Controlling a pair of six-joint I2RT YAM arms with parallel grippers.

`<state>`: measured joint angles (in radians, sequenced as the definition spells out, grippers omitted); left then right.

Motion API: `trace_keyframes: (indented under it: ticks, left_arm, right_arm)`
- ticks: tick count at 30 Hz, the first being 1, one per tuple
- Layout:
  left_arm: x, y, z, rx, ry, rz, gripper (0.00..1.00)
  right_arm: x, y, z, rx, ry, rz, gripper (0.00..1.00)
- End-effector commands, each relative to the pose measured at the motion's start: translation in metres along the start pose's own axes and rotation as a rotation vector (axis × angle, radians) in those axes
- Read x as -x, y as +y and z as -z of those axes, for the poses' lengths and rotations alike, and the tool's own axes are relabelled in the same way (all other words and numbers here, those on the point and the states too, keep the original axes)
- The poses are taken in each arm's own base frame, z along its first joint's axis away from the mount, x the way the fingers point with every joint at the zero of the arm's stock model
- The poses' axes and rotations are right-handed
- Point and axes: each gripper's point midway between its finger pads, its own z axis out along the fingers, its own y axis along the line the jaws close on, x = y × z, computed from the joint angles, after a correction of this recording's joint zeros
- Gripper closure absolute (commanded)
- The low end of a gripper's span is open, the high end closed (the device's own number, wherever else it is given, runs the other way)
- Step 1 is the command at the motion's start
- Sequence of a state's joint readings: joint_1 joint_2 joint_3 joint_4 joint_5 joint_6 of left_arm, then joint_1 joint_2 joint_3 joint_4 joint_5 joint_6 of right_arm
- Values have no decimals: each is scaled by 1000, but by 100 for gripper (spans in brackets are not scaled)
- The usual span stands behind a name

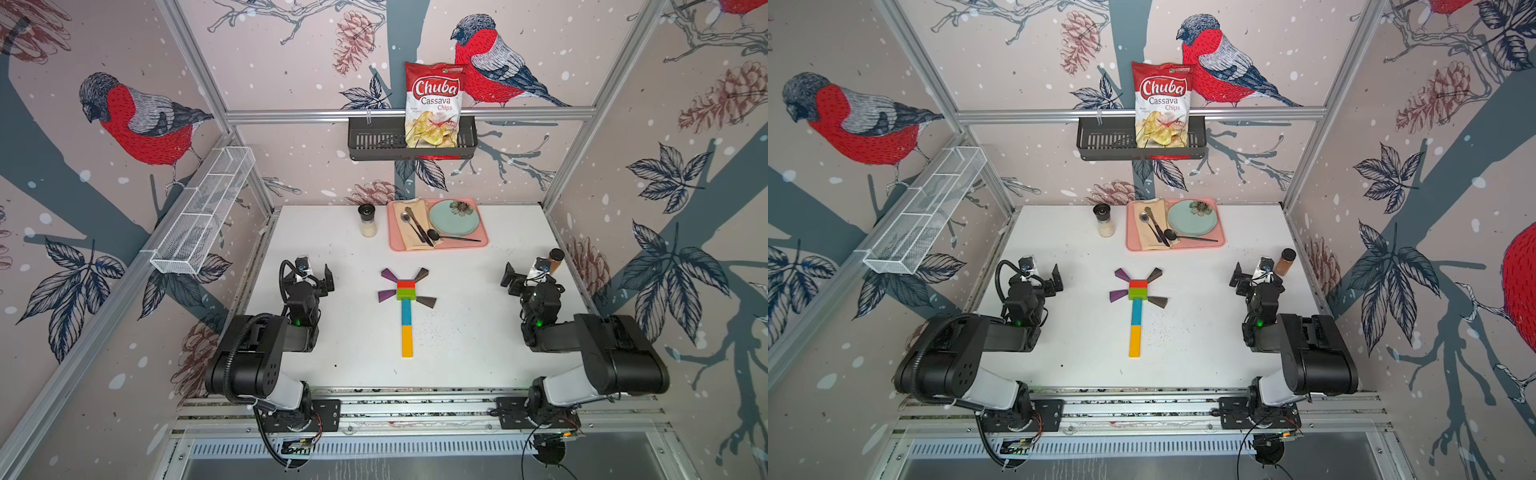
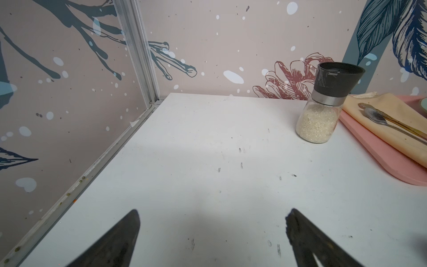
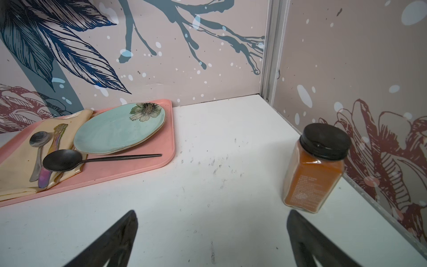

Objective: Assemble a small pinwheel with building blocks
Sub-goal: Reset both arms

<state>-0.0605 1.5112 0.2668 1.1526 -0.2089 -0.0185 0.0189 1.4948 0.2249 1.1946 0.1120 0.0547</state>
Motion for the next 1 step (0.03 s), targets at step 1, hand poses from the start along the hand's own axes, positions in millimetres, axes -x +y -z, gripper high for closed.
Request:
trace_keyframes:
  ticks: [1]
  left_arm:
    - [2,-2,0,-17,-7,-10,2]
  right_arm:
    - [2,1,-2,19,-3,-8,0]
